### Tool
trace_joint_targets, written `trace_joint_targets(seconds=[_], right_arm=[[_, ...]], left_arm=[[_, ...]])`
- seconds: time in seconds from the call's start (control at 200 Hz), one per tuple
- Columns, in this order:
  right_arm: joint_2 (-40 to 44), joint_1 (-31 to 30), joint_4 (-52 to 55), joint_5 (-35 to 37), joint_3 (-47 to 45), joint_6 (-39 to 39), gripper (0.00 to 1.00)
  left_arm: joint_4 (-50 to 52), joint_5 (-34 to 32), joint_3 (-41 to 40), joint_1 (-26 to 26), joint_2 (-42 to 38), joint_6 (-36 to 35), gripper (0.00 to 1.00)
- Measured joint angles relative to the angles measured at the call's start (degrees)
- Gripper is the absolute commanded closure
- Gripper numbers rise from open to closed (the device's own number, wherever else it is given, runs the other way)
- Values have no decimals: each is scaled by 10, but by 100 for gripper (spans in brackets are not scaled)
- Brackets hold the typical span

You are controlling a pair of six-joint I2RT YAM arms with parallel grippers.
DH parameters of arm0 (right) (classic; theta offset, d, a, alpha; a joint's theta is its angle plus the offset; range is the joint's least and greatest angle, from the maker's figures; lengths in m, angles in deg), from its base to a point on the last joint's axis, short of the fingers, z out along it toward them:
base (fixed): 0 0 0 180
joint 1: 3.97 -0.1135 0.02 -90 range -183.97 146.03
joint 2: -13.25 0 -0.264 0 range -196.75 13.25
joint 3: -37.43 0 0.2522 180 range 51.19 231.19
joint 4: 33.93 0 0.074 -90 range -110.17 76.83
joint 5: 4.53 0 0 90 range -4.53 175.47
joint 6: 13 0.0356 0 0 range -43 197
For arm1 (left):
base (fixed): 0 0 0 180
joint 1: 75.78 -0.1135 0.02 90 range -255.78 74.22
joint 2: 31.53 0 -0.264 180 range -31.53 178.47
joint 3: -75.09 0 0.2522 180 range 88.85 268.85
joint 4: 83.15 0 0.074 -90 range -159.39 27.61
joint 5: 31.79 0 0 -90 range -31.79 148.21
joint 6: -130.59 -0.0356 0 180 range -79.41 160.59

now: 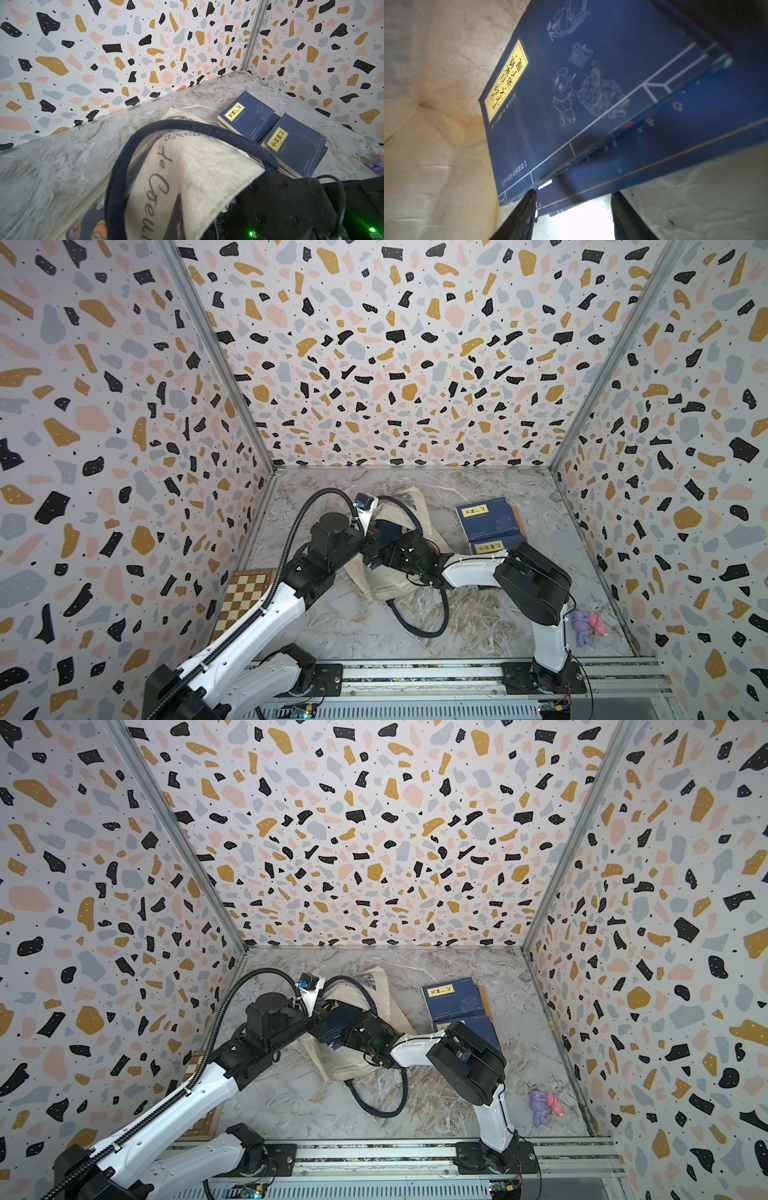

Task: Take out the books from the canvas bag
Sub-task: Pick up the book from the canvas bag.

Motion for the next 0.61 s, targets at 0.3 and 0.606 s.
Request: trace_joint_targets(seconds=[0.3,0.606], right_arm=[[2,4,-86,9,-56,28,51],[1,13,-126,3,-60,56,56]], left_arm=[[-2,0,0,3,0,-3,100],[-2,3,-1,4,0,-3,100]])
